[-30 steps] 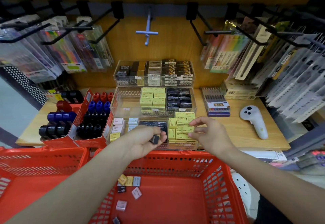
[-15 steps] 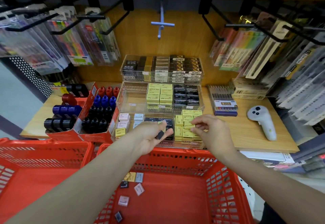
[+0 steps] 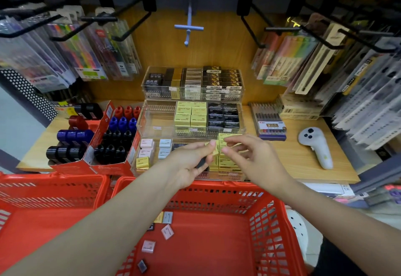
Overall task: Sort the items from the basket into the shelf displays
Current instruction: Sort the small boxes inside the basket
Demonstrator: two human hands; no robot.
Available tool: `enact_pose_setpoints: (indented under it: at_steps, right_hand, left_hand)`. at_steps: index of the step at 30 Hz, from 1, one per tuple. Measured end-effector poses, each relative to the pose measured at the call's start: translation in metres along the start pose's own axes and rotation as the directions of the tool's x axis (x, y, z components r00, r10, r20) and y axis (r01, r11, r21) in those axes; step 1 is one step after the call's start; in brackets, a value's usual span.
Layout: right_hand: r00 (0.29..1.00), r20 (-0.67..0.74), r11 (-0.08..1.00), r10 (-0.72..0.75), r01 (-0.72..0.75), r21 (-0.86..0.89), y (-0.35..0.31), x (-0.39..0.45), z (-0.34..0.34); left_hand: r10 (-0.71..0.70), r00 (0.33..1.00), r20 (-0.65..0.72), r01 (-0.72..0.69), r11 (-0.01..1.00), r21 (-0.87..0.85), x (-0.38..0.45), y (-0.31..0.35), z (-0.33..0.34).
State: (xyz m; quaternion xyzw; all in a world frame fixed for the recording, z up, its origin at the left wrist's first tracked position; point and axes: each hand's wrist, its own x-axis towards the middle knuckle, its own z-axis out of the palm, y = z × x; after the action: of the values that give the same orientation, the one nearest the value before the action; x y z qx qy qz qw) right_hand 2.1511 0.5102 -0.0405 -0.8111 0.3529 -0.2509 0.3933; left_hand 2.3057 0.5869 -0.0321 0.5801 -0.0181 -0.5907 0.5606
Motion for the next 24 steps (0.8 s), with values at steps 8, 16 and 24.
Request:
enact_pose_setpoints:
  at_steps: [8,16,24]
  right_hand:
    - [0.941,-0.026,0.831,0.337,-0.284,0.478,-0.009,-0.007,-0.018]
    - [0.917,-0.105,0.920,0.384,-0.372,0.123,0.034,-0.004,-0.030]
    - [0.930,-0.114,0.937,0.349,-0.349,0.022,0.043,0.004,-0.016]
  left_hand:
    - [-0.030,0.989,0.148,0.041,0.996,-0.074,-0.024,0.006,0.029]
    - [0.237,0.937,0.258,-0.341,0.781,0.523,-0.028,-0.005,-0.012]
    - [0.459,0.869,0.185,-0.491,0.750,0.443,-0.013,-0.009,-0.024]
